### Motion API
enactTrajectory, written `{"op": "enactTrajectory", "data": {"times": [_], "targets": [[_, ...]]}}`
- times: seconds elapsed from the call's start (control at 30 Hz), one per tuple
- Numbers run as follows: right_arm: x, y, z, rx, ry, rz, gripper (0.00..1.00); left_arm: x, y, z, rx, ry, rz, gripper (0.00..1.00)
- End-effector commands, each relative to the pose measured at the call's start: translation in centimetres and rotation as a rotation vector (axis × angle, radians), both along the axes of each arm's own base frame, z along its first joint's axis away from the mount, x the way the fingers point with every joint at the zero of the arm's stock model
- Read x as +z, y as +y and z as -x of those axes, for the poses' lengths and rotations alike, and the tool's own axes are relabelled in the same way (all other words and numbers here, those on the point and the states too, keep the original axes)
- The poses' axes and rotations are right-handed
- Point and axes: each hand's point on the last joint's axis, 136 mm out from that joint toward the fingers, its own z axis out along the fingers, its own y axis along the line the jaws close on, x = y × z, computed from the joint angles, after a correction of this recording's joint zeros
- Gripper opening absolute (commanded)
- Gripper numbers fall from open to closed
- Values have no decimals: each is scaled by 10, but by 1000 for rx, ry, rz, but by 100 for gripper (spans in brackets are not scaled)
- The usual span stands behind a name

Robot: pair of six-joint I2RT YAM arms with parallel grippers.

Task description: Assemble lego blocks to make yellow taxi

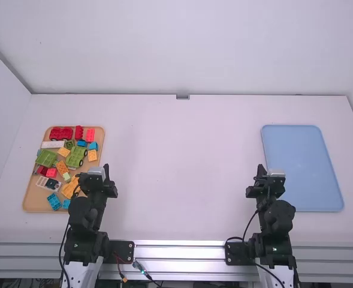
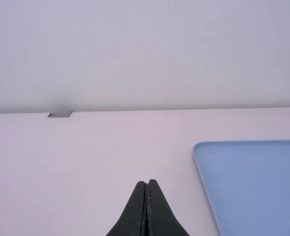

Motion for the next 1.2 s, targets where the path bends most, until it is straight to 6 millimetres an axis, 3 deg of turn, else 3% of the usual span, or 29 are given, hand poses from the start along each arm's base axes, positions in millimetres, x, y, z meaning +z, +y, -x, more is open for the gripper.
{"op": "enactTrajectory", "data": {"times": [0.0, 0.43, 0.77, 1.17], "targets": [[0, 0, 0, 0, 0, -1, 1, 0, 0, 0, 0, 0, 0, 0], [14, 2, -1, 12, 17, 10, 8, 10, 3, 1, 17, 39, -19, 8], [42, 11, -9, 55, 43, 72, 22, 22, 12, -2, 58, 168, -90, 22], [86, 28, -32, 131, 63, 162, 44, 35, 39, -17, 105, 400, -259, 44]]}}
